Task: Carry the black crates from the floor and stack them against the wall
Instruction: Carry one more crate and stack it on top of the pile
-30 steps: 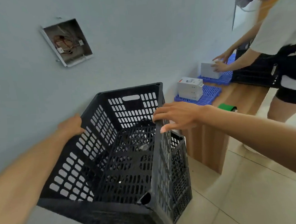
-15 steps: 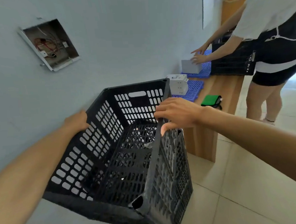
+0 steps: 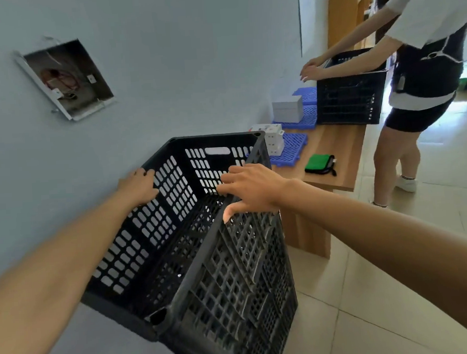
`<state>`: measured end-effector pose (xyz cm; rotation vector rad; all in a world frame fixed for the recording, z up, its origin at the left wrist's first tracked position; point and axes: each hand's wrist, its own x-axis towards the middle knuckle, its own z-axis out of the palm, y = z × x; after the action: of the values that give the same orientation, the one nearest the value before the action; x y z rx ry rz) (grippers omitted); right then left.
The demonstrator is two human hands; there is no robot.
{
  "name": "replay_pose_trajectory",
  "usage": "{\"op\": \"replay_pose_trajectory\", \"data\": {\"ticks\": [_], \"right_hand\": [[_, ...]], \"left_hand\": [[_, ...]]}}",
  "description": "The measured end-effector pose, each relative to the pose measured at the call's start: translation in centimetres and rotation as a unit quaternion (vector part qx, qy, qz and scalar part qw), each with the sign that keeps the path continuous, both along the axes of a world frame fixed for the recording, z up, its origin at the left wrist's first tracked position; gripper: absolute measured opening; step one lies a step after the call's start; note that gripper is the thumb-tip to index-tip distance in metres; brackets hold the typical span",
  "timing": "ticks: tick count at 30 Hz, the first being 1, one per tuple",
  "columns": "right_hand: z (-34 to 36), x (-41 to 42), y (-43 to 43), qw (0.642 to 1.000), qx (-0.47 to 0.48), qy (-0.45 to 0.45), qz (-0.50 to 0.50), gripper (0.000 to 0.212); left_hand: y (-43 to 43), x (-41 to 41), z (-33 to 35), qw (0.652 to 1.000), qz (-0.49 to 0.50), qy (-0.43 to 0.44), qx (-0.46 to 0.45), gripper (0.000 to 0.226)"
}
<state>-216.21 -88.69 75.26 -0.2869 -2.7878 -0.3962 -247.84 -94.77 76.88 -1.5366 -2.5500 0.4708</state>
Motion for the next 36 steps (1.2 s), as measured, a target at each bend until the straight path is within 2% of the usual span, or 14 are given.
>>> {"op": "replay_pose_trajectory", "data": {"ticks": [6, 9, 12, 14, 16, 18, 21, 23, 27, 30, 36], "right_hand": [[0.3, -0.7, 1.0, 0.997, -0.008, -0.057, 0.046, 0.076], [0.0, -0.5, 2.3, 0.991, -0.046, -0.085, 0.097, 0.067], [0.1, -0.4, 4.0, 0.988, -0.055, -0.082, 0.121, 0.057], [0.2, -0.6, 4.6, 0.988, -0.044, -0.084, 0.123, 0.058], [0.1, -0.8, 4.8, 0.989, -0.033, -0.077, 0.123, 0.068], [-0.4, -1.0, 5.0, 0.989, -0.042, -0.062, 0.130, 0.080], [-0.9, -0.9, 5.1, 0.988, -0.059, -0.035, 0.136, 0.076], [-0.9, -0.6, 5.1, 0.989, -0.066, -0.033, 0.131, 0.075], [-0.8, -0.7, 5.0, 0.987, -0.087, -0.029, 0.131, 0.066], [-1.6, -1.4, 4.8, 0.988, -0.076, 0.010, 0.132, 0.063], [-2.2, -3.6, 3.8, 0.992, -0.065, 0.022, 0.102, 0.063]], "left_hand": [[-2.4, 5.3, 0.5, 0.994, -0.094, -0.019, 0.058, 0.050], [-4.5, 8.4, 1.5, 0.984, -0.121, -0.088, 0.093, 0.041], [-7.1, 12.8, 2.5, 0.970, -0.108, -0.199, 0.088, 0.042], [-8.5, 15.9, 2.5, 0.958, -0.078, -0.269, 0.064, 0.042], [-9.6, 18.8, 1.9, 0.957, -0.046, -0.284, 0.044, 0.040], [-10.3, 21.2, 0.6, 0.965, -0.008, -0.253, 0.067, 0.039], [-11.2, 24.2, -1.6, 0.970, 0.073, -0.157, 0.170, 0.035], [-11.6, 25.5, -2.9, 0.963, 0.128, -0.061, 0.229, 0.040], [-12.1, 25.6, -4.0, 0.961, 0.128, 0.092, 0.226, 0.053], [-12.4, 23.9, -4.4, 0.964, 0.082, 0.133, 0.216, 0.054], [-13.0, 20.7, -4.1, 0.962, 0.051, 0.122, 0.238, 0.048]]}}
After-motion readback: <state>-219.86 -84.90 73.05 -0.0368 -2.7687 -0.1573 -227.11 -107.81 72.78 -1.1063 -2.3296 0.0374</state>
